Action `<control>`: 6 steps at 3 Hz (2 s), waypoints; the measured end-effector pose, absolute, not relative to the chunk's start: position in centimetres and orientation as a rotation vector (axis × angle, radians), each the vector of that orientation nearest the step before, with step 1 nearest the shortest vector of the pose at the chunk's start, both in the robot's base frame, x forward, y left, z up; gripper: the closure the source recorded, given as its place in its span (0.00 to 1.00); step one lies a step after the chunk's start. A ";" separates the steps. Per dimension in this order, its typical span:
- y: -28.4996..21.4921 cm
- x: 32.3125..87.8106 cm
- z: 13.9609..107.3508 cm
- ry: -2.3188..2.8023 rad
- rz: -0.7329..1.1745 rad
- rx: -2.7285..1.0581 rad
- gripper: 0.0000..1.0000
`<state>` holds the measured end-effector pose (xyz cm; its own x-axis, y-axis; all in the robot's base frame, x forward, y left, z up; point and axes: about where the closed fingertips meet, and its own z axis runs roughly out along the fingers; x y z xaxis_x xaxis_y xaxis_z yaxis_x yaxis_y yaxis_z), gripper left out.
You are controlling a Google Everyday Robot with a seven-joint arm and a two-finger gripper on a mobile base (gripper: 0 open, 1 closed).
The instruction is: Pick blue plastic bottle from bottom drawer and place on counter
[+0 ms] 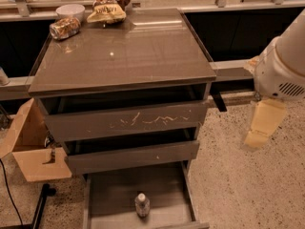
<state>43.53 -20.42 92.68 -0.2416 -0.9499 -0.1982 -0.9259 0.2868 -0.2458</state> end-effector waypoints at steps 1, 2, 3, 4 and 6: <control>-20.2 42.9 89.3 2.297 -0.089 -1.685 0.00; -19.6 42.5 85.0 2.331 -0.028 -1.666 0.00; -18.7 42.5 80.4 2.314 0.062 -1.663 0.00; -18.0 42.8 74.5 2.244 0.192 -1.630 0.00; -17.8 43.0 69.5 2.237 0.284 -1.614 0.00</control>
Offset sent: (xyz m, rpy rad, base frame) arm -0.0144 0.0146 -0.1334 0.0677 0.1200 -0.0708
